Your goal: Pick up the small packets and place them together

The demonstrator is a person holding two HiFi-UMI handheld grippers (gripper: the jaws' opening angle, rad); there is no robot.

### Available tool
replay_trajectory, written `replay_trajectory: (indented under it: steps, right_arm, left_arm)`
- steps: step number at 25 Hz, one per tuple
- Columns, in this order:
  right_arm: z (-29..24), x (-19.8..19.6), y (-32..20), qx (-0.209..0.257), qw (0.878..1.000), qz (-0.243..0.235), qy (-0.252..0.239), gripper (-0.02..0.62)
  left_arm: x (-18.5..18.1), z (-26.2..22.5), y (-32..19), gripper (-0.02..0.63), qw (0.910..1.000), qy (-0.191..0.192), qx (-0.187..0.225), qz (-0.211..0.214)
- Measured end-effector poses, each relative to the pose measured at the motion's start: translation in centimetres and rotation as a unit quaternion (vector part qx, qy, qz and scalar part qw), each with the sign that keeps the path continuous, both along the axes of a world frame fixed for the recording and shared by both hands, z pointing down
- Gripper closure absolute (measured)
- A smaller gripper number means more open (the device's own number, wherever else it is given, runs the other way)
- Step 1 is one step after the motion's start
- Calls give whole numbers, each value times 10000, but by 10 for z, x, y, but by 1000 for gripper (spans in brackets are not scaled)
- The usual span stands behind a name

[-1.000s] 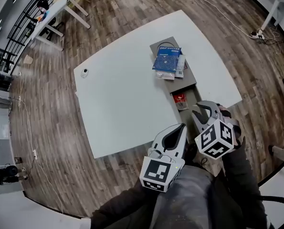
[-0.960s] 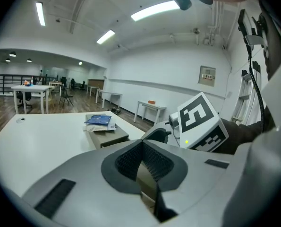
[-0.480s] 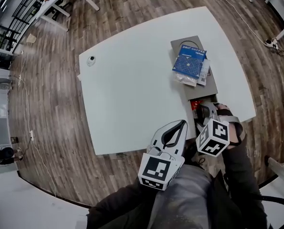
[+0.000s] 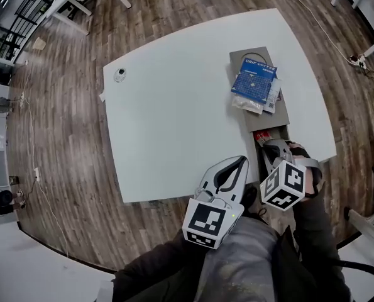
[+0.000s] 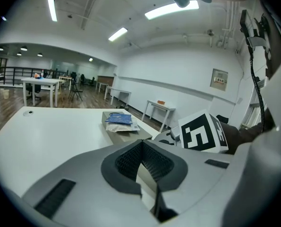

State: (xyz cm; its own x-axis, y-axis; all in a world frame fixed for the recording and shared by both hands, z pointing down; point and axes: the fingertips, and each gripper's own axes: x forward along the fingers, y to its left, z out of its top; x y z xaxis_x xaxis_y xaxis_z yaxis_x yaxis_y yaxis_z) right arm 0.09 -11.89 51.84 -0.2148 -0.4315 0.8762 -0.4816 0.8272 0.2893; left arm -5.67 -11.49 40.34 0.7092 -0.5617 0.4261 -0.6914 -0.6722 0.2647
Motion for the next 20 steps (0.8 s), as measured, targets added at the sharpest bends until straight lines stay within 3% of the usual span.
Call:
replay_trajectory:
  steps: [12, 20]
  right_arm:
    - [-97, 25, 53, 1199, 9895, 628, -500, 586]
    - [-104, 25, 42, 1362, 9867, 673, -582, 586]
  left_arm:
    - [43, -33, 70, 603, 9972, 133, 492, 549]
    - [41, -36, 62, 603, 9970, 117, 577, 495]
